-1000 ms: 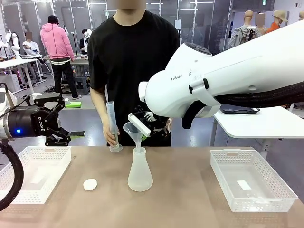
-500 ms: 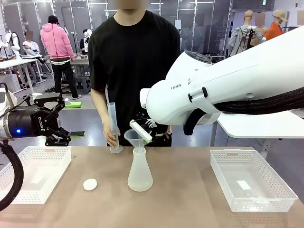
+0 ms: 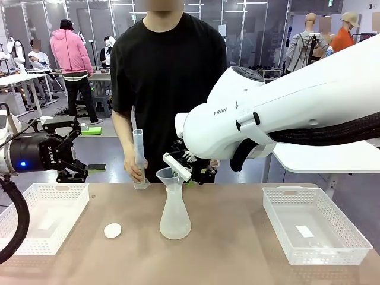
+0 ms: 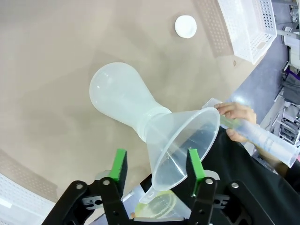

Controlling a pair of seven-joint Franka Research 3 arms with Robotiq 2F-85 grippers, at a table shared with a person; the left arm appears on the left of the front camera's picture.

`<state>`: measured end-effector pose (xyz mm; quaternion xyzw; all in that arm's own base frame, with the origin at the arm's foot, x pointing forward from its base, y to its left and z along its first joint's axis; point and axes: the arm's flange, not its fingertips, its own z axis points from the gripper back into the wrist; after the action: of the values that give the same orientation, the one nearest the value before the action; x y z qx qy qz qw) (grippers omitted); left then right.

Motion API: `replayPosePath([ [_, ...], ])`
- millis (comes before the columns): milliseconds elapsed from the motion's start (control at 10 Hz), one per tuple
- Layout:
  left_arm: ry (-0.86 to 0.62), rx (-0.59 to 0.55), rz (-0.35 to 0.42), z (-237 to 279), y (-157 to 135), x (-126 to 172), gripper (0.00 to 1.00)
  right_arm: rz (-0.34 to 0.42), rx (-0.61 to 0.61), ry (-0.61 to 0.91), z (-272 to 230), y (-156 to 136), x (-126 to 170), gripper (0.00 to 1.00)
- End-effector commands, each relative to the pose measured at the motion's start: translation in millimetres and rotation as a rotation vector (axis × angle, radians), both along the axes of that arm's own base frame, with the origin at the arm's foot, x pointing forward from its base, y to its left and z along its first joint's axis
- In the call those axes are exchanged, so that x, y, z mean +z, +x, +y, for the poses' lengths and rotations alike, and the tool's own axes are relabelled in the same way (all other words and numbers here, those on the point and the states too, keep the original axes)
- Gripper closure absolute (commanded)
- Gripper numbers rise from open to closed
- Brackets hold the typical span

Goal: Prepare the solutions needed for the experiment.
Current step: Pick up the Plastic Funnel and insert it into the Big flask.

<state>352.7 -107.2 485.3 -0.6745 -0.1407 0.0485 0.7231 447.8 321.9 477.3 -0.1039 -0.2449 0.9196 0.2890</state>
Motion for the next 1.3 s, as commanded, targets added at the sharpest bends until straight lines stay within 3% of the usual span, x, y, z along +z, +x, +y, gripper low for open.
replayPosePath([
  [0,-0.030,0.005,0.013,-3,-2,2,0.00,-0.030,-0.019,-0.013,-9,-12,8,0.34],
  [700,-0.030,0.005,0.013,-3,-2,2,0.00,-0.051,-0.216,0.020,-108,-61,85,0.34],
  [1100,-0.030,0.005,0.013,-3,-2,2,0.00,0.024,-0.403,0.015,-170,-57,93,0.34],
  [1200,-0.030,0.005,0.013,-3,-2,2,0.00,-0.032,-0.297,0.041,-153,-60,100,0.34],
])
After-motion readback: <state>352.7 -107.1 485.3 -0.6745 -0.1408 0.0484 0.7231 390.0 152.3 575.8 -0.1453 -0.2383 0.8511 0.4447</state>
